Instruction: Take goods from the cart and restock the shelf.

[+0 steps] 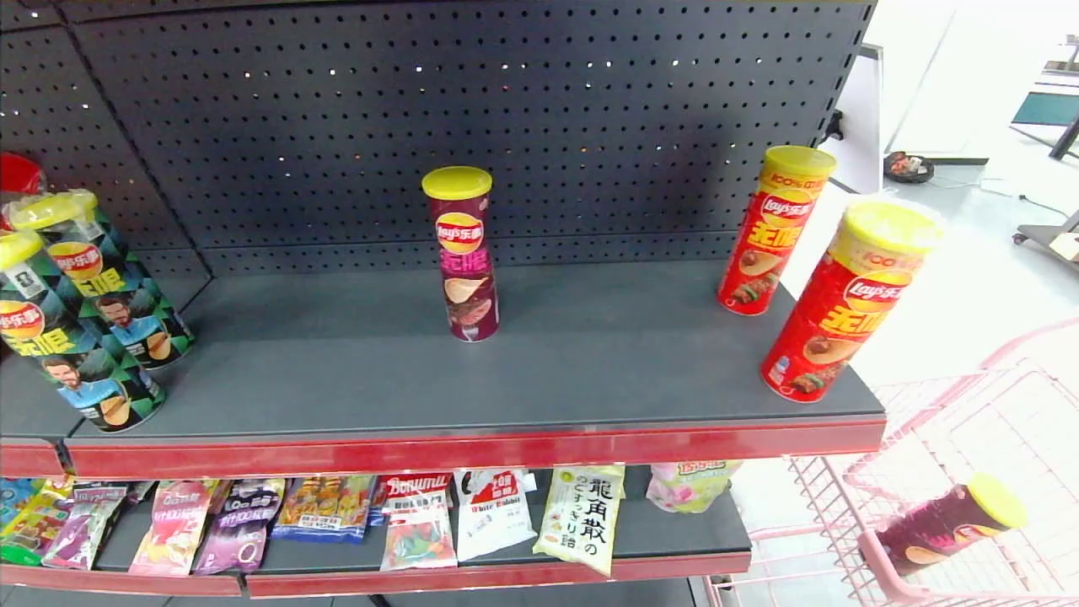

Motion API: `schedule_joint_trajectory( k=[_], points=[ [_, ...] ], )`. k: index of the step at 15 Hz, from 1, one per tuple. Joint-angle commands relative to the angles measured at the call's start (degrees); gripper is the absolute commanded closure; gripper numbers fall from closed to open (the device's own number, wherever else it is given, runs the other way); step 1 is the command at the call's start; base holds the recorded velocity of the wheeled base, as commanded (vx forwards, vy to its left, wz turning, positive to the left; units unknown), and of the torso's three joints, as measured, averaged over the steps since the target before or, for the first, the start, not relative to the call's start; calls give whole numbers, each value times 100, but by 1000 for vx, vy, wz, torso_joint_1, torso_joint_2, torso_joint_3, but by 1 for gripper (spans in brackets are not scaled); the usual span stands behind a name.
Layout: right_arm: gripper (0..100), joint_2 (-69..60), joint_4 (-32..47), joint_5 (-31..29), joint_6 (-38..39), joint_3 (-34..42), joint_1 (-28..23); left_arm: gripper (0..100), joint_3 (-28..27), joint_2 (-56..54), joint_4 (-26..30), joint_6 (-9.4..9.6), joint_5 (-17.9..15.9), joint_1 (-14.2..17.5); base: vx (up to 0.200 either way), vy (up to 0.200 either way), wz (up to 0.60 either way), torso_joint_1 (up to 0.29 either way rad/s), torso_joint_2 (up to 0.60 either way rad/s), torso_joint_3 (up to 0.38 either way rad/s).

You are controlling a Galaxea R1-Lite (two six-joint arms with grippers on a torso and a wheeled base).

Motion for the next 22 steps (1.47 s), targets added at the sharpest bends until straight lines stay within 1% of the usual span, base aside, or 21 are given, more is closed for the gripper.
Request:
schedule_joint_trajectory(
  k=[1,6,9,18,22],
  points=[
    [0,0,1,-2,-1,0,1,0,0,5,0,0,6,0,0,-200,0,2,2,7],
    [0,0,1,-2,-1,0,1,0,0,5,0,0,6,0,0,-200,0,3,2,2],
    [0,0,1,-2,-1,0,1,0,0,5,0,0,6,0,0,0,0,0,0,0],
    [0,0,1,-2,8,0,1,0,0,5,0,0,6,0,0,0,-600,3,3,3],
    [0,0,1,-2,8,0,1,0,0,5,0,0,6,0,0,0,0,0,0,0]
  ],
)
